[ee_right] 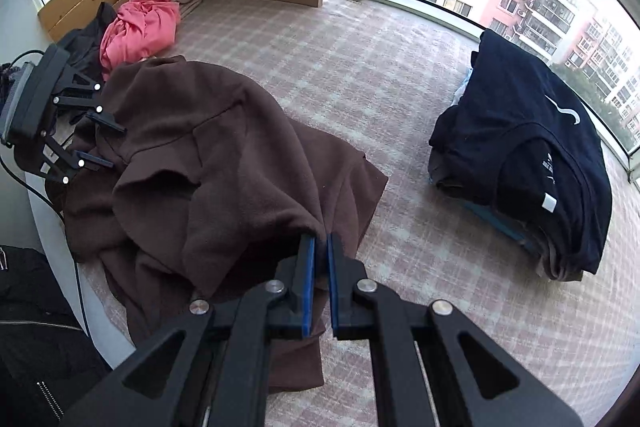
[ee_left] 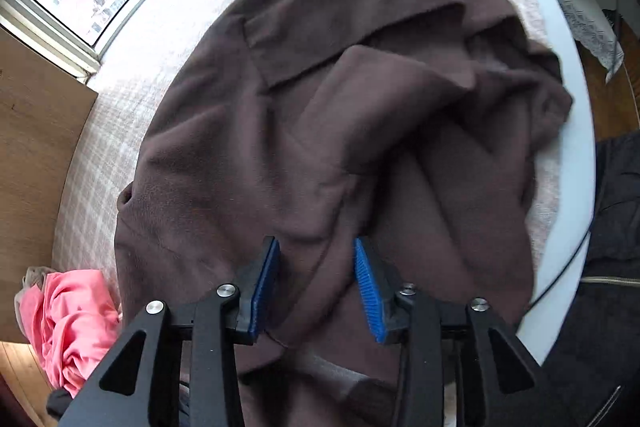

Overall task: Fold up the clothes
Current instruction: 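Lift the brown hoodie high with both grippers and hold it up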

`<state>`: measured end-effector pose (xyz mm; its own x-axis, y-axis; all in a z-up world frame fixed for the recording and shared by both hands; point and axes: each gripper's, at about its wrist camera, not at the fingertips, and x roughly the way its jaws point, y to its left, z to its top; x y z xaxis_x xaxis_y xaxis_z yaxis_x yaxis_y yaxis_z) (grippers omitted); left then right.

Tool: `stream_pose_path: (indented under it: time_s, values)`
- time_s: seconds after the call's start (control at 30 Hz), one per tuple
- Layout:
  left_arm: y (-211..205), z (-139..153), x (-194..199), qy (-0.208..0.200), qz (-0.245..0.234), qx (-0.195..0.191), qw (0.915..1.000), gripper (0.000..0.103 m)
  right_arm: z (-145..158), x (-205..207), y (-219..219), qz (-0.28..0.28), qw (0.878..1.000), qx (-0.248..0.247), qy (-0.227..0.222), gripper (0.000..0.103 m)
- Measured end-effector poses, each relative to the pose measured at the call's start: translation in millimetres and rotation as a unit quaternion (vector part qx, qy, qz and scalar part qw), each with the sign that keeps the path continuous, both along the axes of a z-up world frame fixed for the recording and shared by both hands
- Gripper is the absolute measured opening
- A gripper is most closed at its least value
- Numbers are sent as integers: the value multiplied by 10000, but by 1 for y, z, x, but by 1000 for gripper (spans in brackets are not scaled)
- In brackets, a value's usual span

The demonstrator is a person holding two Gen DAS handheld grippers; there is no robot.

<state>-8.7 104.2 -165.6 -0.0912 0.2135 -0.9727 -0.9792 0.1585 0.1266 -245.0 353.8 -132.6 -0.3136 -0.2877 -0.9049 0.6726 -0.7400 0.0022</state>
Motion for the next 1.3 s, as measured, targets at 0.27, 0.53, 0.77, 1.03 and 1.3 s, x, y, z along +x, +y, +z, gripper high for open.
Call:
stream_pose_path:
  time_s: [0.27,0.53,0.77,1.03,1.3]
  values:
    - [1,-5,-8,-242,-153,-200,9994,36,-6,-8,4,-1,9999,-41,-156,6]
    - [-2,-3,-14,-304,77,-110,9994,9,-15,-14,4,-78,9997,14,-225,6]
    - [-22,83,-39,331,894,1101,9893,6,25,-6,4,-248,9985,-190,460,6]
    - [-64,286,-90,1183,2043,2997,9243,4,199,18,-2,-489,9692,-1105,2144,6]
    - [-141,481,-42,2366,2120,4282,8460,4,407,106,1,-284,9095,-1473,3876,6]
